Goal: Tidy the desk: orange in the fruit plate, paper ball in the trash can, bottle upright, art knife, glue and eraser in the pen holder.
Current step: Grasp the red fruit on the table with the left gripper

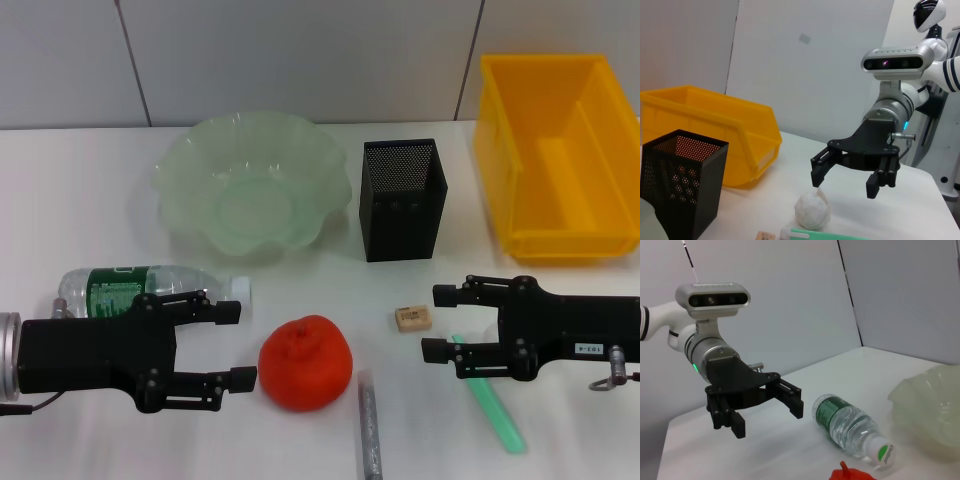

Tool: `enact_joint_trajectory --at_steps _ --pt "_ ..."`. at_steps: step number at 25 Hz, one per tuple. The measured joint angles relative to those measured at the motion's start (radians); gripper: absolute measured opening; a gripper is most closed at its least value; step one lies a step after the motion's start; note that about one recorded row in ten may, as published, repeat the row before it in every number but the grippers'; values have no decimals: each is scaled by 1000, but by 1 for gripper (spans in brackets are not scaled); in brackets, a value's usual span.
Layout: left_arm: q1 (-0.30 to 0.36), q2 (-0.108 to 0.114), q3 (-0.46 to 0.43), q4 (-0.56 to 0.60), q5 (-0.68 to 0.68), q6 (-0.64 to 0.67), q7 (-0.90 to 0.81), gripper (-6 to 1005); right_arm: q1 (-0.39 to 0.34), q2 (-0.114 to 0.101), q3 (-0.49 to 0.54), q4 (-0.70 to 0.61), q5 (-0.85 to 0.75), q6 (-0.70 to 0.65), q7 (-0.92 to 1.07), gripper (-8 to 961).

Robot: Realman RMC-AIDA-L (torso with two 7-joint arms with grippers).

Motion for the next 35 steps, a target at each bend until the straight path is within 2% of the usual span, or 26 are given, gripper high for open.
enact_joint_trajectory --at_steps 17,20,22,24,27,28,29,30,35 --pt "-21 -6 -4 11 16 -9 2 805 4 -4 0 -6 1 0 11 786" --pt "-40 -19 -9 13 18 -27 2 801 2 -4 0 -6 1 -1 15 786" --pt "-40 -19 -9 13 18 -27 2 798 -1 -5 0 -6 0 -2 18 785" --pt "-71 -49 -8 22 47 -70 2 795 -4 -6 0 -6 -2 -5 19 785" --pt "-86 -59 -8 22 72 -90 1 791 -11 -9 0 -6 -4 -9 19 785" --pt "-117 -88 -8 22 127 -144 -2 789 -16 -10 0 -6 -4 -11 19 785" --pt "-117 -88 -8 22 127 -144 -2 788 -16 -10 0 -6 -4 -11 19 784" --pt "-129 -103 -7 24 151 -175 -2 787 -18 -11 0 -7 -4 -11 19 784" --pt "-150 -122 4 22 207 -253 -5 780 -23 -14 -1 -10 -5 -12 18 784"
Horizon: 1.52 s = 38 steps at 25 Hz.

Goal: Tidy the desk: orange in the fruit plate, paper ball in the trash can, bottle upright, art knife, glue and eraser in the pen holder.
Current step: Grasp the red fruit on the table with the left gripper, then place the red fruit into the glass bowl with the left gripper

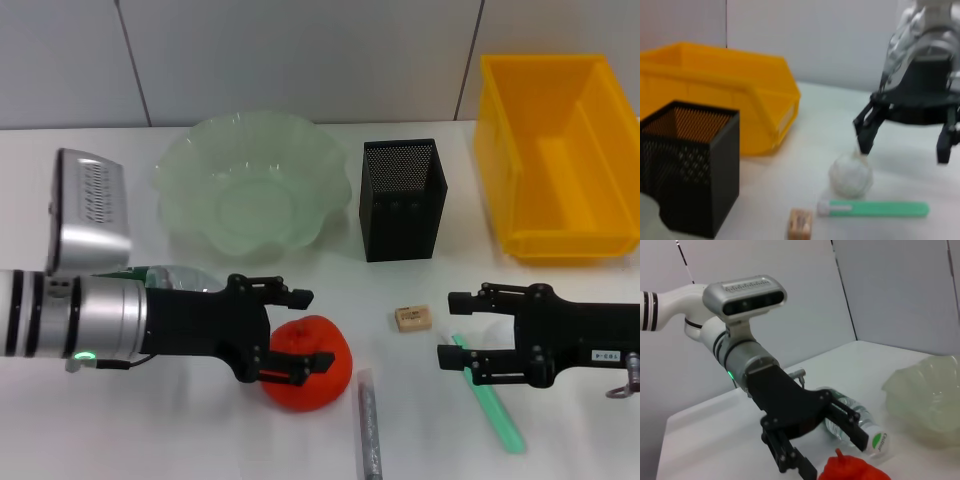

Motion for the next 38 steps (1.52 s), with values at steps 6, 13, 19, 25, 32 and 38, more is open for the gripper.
enact_joint_trajectory --at_steps 6,13,19,25,32,38 --pt "-10 -3 3 -7 32 -58 -6 771 0 -6 0 -1 -1 -3 0 783" --pt "-4 -2 8 -9 73 -92 -18 761 0 -6 -2 -1 -1 -3 0 782" --pt "-10 2 57 -1 78 -91 -31 753 1 -7 -4 -1 1 -3 1 781" --pt "-12 3 60 0 80 -93 -44 603 3 -7 -1 -1 3 -8 1 781" --pt "-11 4 46 14 77 -56 -46 333 3 -5 1 -1 1 -9 2 780" --pt "13 -3 -99 104 -114 21 -66 228 -7 -1 1 -1 0 -7 2 779"
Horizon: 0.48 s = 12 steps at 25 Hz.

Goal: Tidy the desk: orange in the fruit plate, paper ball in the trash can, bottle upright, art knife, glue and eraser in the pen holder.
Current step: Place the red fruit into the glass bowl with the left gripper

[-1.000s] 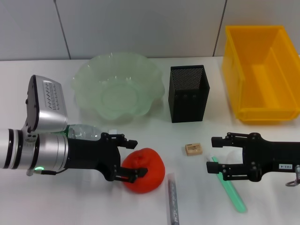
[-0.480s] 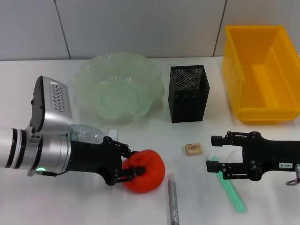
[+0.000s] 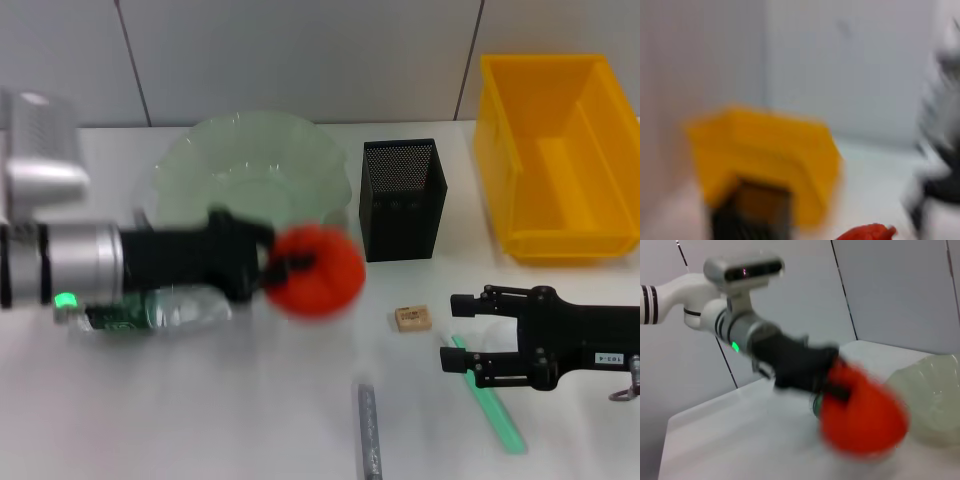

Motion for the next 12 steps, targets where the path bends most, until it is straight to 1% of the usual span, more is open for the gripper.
enact_joint_trajectory --at_steps 1,3,5,6,7,8,9,10,12 --pt "0 0 0 0 0 0 0 219 0 0 0 0 0 0 0 779" --pt "4 -1 -29 -7 -101 -54 28 203 -2 1 0 0 0 -2 0 779" --pt "3 -3 -32 -17 -156 -110 52 186 -3 3 0 0 0 -3 0 779" --pt "3 -3 -32 -17 -156 -110 52 178 -3 3 0 0 0 -4 0 778" --pt "-14 -6 -14 -52 -225 -241 92 170 -3 4 0 0 0 -4 0 778" --pt "-14 -6 -14 -52 -225 -241 92 162 -4 4 0 0 0 -5 0 778" --pt "-41 -7 6 -94 -249 -351 111 153 -4 4 -1 0 0 -6 0 778" --pt "-65 -7 25 -128 -258 -428 125 145 -4 4 -5 0 0 -7 0 778" --pt "-96 -7 56 -165 -261 -521 140 133 -4 4 -7 0 0 -7 0 778"
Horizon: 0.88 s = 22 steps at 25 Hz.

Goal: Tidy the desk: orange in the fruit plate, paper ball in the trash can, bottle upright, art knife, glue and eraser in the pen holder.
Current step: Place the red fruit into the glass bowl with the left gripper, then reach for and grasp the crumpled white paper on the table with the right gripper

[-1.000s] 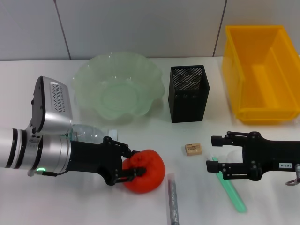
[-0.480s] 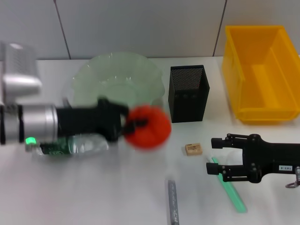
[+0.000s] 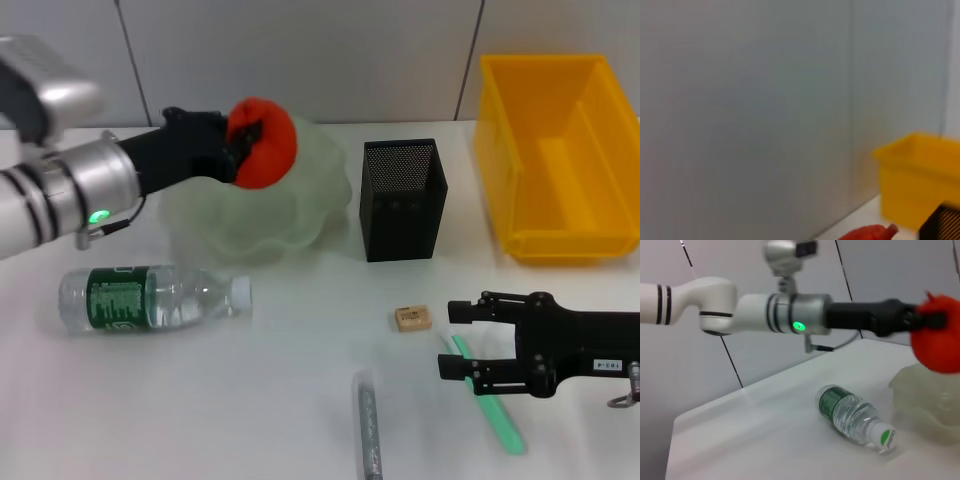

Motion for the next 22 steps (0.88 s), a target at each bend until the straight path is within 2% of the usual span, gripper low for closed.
enact_joint_trajectory --at_steps 3,6,12,19,22 --pt "-37 -2 42 -42 -1 -102 11 114 0 1 -1 0 0 0 1 777" --pt "-44 -5 44 -50 -3 -120 11 96 0 1 -1 0 0 0 1 777" --pt "-41 -5 44 -51 -15 -123 11 241 3 1 -1 0 0 0 1 776" --pt "-39 -4 42 -51 -22 -122 7 527 5 1 1 0 2 0 1 775" --pt "-22 3 37 -33 -77 -42 -44 658 5 1 6 0 2 2 1 775"
